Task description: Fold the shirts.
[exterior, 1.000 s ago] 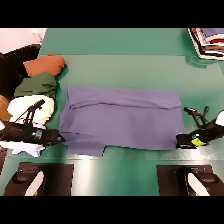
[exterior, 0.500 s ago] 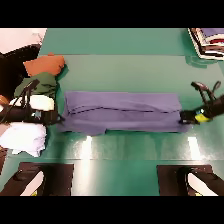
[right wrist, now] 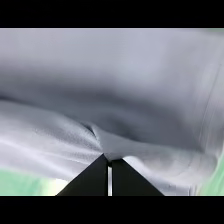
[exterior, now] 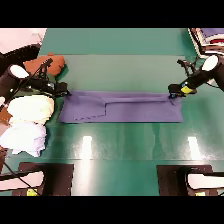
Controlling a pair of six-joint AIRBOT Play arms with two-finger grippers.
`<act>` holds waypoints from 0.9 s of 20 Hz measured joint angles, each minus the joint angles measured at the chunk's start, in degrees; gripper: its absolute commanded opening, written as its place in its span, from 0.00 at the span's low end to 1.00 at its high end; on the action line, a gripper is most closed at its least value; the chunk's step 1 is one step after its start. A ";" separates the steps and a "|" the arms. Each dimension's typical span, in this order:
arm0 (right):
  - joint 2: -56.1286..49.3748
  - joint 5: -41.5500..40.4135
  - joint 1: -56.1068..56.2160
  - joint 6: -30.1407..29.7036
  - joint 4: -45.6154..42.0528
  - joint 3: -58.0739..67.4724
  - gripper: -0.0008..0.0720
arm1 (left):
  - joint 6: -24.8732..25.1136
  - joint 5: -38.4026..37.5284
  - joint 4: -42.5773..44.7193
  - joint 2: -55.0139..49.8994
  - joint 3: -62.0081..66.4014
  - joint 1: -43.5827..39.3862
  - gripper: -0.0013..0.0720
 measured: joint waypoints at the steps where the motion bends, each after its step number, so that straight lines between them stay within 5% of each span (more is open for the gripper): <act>1: -1.46 0.00 -0.09 -0.02 -0.20 1.84 0.53 | -0.02 0.87 -0.09 -1.09 1.07 0.09 0.70; 5: -4.42 1.22 -2.80 -1.29 2.27 6.84 0.56 | -1.53 0.63 -0.09 -3.10 5.44 0.11 0.69; 6: -4.20 1.97 -4.15 -2.16 3.50 6.78 0.56 | -1.81 -0.66 -0.11 -3.26 6.71 0.11 0.46; 7: -3.43 2.45 -5.64 -2.84 4.48 5.97 0.56 | -1.95 -1.90 -0.11 -3.39 7.58 0.09 0.08; 11: 1.31 2.91 -14.21 -5.33 6.60 -2.10 0.72 | -2.23 -6.16 -0.52 -3.67 9.38 -0.02 0.07; 18: 2.32 0.68 -28.65 -12.61 17.64 -16.76 0.74 | -2.51 -5.60 -2.49 -4.07 10.01 -7.08 0.06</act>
